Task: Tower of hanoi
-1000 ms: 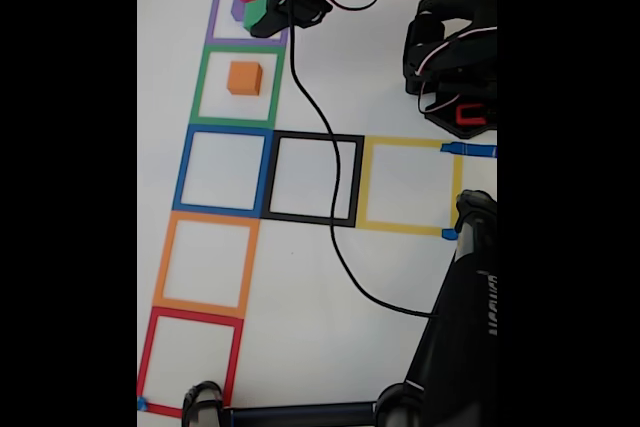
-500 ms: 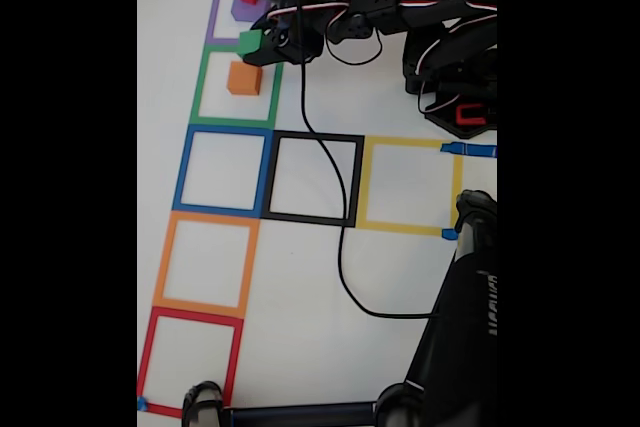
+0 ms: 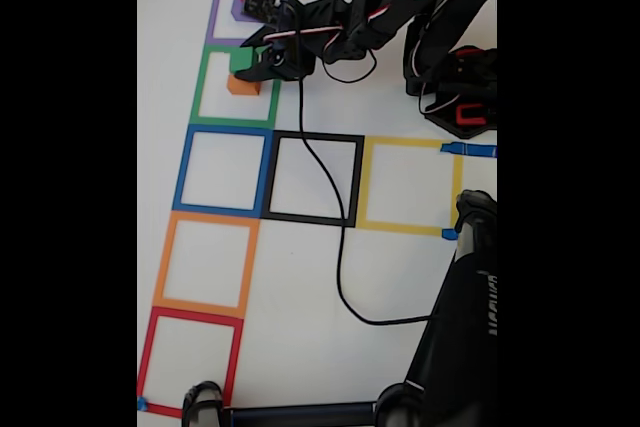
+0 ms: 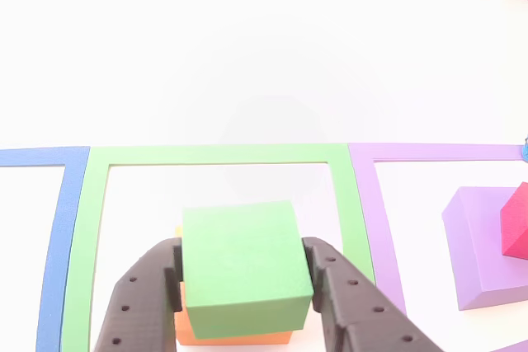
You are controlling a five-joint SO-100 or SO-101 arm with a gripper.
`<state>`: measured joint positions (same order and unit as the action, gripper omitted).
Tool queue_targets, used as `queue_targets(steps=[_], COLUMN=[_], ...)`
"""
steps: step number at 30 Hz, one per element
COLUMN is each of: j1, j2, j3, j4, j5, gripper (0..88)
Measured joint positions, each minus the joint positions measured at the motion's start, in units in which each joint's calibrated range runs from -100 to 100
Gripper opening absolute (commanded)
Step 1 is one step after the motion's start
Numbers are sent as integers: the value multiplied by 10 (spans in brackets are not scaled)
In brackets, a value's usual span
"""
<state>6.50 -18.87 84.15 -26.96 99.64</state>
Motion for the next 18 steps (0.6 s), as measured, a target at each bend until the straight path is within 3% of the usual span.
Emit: queue_targets(steps=[18], j1=[0], j2=[79], j3=[-27], j4=[-55], j5=[0], gripper=[62])
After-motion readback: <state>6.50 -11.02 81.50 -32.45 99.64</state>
